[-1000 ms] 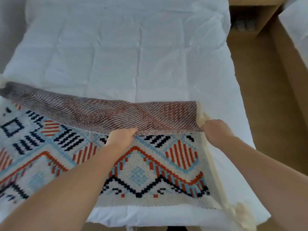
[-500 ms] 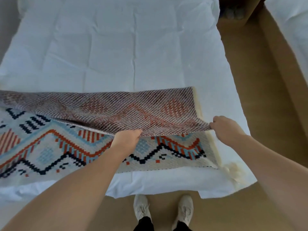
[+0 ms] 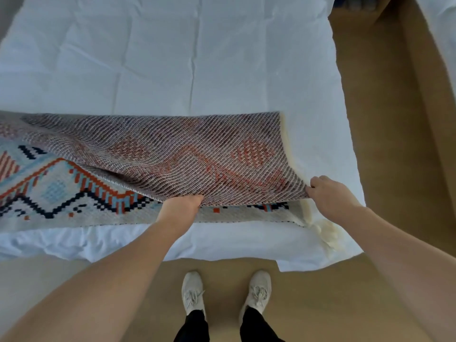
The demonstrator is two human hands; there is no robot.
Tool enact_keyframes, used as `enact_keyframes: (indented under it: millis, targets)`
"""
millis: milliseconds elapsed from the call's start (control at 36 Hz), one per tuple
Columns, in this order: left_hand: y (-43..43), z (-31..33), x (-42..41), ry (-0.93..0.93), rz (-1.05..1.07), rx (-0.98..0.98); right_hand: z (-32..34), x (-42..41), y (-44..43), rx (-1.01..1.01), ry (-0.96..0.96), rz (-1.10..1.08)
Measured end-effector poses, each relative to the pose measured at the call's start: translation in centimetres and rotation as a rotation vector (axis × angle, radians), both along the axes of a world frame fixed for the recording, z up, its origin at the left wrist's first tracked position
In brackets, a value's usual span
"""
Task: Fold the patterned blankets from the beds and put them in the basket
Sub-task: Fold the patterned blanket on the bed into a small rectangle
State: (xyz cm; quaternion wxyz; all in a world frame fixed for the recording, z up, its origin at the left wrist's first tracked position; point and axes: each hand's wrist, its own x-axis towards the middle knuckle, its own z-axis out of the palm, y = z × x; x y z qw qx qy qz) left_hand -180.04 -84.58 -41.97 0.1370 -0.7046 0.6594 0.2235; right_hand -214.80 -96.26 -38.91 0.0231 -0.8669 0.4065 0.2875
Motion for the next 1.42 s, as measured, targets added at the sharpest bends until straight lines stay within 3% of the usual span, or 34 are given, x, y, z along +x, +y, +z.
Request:
enact_keyframes:
  millis: [250, 500, 611, 1111, 1417]
  targets:
    - [2.2, -5.2, -0.2, 0.025, -0.013, 0.039, -4.3, 0.1, 3.7, 0.105, 0.055, -0.031]
    - [4.7, -6.5, 0.2, 0.020, -0.115, 0.074, -6.2, 2.3, 5.9, 0.128, -0.009, -0.121]
    - [5.1, -5.6, 0.9, -0.022, -0.057, 0.101, -5.6, 4.8, 5.7, 0.260, -0.057, -0.120]
    - [11.5, -1.4, 12.9, -0.049, 0.291, 0.066, -5.2, 22.4, 7.0, 0.367, -0.053, 0.050]
    - [17.3, 4.7, 24.0, 0.019, 0.432, -0.100, -0.6, 35.7, 11.5, 0.358, -0.207, 0.088]
